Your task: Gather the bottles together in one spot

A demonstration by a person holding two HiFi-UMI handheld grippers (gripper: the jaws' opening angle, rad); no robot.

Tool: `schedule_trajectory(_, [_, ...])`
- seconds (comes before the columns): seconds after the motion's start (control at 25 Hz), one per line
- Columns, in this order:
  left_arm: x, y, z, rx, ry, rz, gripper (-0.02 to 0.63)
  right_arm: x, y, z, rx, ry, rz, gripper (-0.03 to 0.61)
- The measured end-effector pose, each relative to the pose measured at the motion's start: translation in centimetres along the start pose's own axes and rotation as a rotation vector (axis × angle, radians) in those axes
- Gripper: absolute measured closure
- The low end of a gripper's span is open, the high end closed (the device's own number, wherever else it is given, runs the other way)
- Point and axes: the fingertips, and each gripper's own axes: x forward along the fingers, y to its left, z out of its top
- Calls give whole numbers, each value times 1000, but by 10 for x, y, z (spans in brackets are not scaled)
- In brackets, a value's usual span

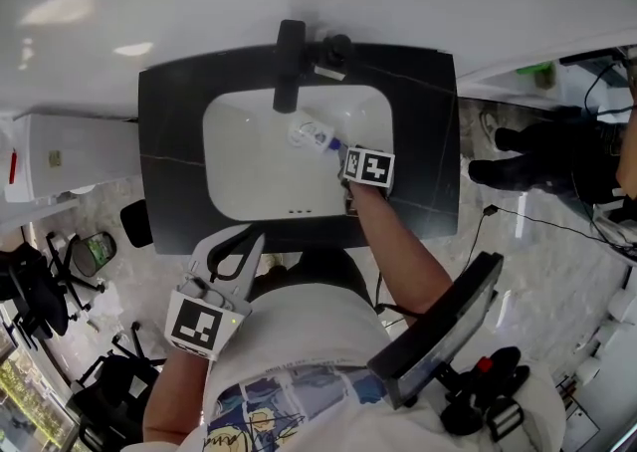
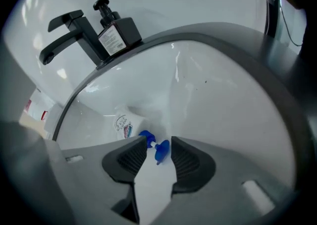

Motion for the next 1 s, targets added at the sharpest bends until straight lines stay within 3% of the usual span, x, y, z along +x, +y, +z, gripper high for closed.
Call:
schedule_trajectory(0.28, [-2, 0, 1, -2, 1, 7, 580, 9, -3, -3, 89, -20, -24, 509])
schedule_trajectory(0.52, [-2, 2, 3, -15, -2, 18, 580, 5, -7, 2, 63, -37, -28, 527])
schedule_trajectory(0.76, [2, 3, -13, 28, 4, -11, 580, -18, -6, 33, -163, -135, -84, 534])
schedule_trajectory(1.0, [11, -2, -6, 22, -14, -33, 580, -35, 26, 59, -441, -220, -66, 545])
